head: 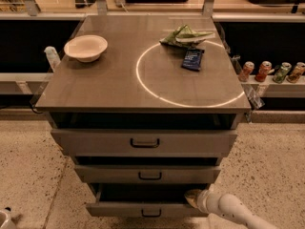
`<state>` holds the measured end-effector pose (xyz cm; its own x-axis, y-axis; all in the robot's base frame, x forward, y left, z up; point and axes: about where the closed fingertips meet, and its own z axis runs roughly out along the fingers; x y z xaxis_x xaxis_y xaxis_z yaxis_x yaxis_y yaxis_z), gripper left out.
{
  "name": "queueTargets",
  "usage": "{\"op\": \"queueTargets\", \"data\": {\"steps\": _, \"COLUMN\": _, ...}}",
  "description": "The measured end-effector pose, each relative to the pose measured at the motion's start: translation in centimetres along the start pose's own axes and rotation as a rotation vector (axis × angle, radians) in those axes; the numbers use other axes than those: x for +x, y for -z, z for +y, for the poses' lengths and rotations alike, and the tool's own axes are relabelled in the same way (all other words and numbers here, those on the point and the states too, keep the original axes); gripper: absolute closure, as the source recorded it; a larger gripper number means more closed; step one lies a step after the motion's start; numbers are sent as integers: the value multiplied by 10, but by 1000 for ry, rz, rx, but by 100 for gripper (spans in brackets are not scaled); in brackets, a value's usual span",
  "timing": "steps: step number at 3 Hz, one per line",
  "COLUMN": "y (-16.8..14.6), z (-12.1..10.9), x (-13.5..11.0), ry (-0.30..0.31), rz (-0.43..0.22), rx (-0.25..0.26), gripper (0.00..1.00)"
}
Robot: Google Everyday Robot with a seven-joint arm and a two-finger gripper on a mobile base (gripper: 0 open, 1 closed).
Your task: Open bottom drawer
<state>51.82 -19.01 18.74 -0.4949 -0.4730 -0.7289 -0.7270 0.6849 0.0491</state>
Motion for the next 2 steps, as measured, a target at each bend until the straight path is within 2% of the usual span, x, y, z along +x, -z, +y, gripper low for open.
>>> {"op": "queueTargets", "data": {"steps": 1, "y": -7, "z": 17, "x": 6, "ry": 9, "rz": 2, "rx": -82, "gripper": 100}}
{"op": "queueTargets", "data": {"steps": 2, "y": -15, "z": 46, "x": 12, "ry": -3, "rz": -33, "rx": -181, "gripper": 100}}
